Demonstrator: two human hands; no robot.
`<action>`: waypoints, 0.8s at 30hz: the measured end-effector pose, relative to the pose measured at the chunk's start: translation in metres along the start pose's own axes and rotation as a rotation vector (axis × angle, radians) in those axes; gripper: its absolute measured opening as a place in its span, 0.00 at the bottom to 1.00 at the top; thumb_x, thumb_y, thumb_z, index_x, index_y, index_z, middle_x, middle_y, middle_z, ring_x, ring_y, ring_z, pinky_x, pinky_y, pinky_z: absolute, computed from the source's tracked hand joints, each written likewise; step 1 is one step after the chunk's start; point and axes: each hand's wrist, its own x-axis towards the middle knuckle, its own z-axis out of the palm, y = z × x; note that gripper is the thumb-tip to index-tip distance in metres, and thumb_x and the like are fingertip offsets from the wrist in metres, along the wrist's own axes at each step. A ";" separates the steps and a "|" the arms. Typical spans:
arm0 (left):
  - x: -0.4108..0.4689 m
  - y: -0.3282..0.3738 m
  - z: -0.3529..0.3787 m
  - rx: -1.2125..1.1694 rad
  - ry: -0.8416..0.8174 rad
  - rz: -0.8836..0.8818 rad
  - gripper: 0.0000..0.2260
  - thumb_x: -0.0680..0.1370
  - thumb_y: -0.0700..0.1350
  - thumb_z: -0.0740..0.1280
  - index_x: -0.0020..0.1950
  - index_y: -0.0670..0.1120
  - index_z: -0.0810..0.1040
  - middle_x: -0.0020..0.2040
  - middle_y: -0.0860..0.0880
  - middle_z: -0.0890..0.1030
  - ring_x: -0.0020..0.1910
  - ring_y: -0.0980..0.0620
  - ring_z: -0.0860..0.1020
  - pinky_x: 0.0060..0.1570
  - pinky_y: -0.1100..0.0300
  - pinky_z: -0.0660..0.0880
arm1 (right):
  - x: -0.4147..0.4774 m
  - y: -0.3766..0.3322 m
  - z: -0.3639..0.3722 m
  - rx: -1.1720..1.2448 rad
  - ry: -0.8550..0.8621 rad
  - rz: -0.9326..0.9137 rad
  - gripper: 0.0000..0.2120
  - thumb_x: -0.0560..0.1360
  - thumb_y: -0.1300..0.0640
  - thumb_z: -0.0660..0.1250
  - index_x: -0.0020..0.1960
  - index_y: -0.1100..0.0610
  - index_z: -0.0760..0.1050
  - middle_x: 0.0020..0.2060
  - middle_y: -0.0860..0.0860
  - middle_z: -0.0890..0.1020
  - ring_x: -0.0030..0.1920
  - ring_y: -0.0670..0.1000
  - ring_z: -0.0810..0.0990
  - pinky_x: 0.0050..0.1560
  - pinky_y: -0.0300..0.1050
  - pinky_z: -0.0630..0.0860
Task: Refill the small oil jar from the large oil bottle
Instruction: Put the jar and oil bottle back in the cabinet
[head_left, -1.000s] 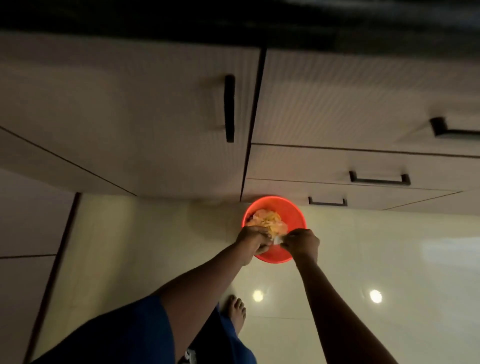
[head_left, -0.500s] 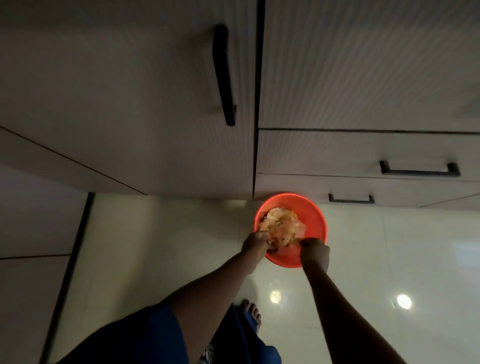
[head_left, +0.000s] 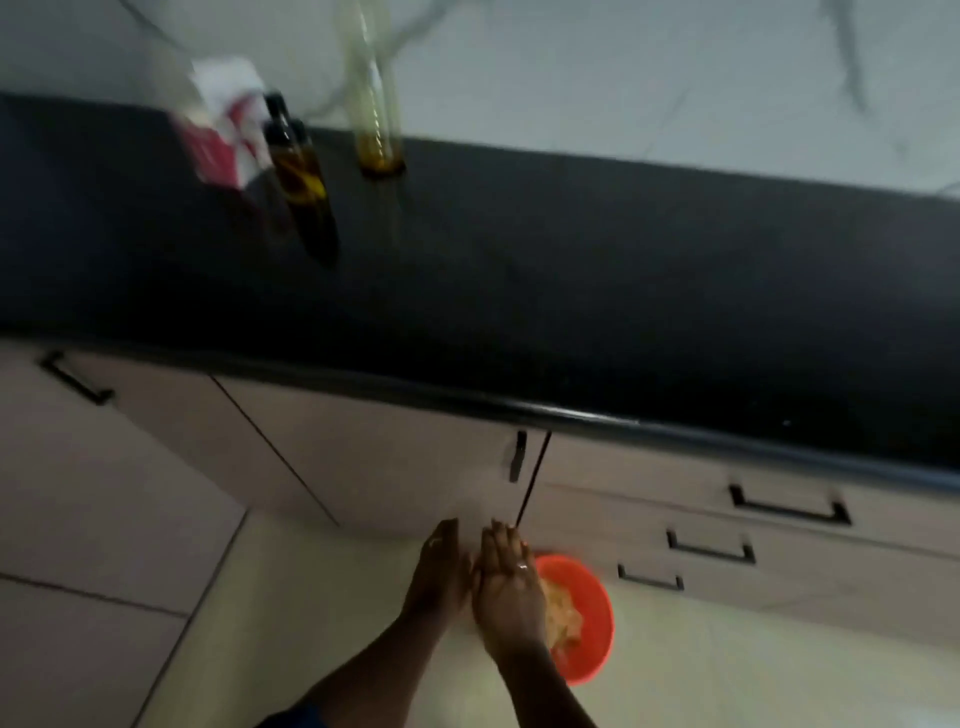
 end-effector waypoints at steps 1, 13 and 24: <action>-0.008 0.011 -0.023 0.053 0.059 0.026 0.25 0.81 0.47 0.56 0.76 0.45 0.54 0.76 0.46 0.58 0.74 0.50 0.59 0.72 0.58 0.57 | 0.003 -0.017 -0.023 -0.030 0.013 -0.033 0.25 0.80 0.53 0.46 0.54 0.60 0.81 0.54 0.55 0.83 0.56 0.53 0.81 0.69 0.43 0.53; -0.025 0.150 -0.284 0.446 0.469 0.238 0.27 0.81 0.51 0.55 0.76 0.41 0.51 0.76 0.42 0.54 0.75 0.45 0.54 0.74 0.54 0.52 | 0.064 -0.152 -0.282 -0.228 0.223 -0.198 0.25 0.82 0.51 0.44 0.76 0.60 0.47 0.76 0.53 0.47 0.76 0.52 0.43 0.74 0.50 0.43; -0.010 0.278 -0.455 0.540 0.517 0.463 0.26 0.82 0.51 0.52 0.76 0.42 0.49 0.77 0.43 0.49 0.76 0.43 0.49 0.75 0.50 0.49 | 0.141 -0.241 -0.459 -0.312 0.397 -0.182 0.25 0.82 0.52 0.43 0.76 0.62 0.48 0.76 0.56 0.49 0.76 0.55 0.45 0.74 0.53 0.46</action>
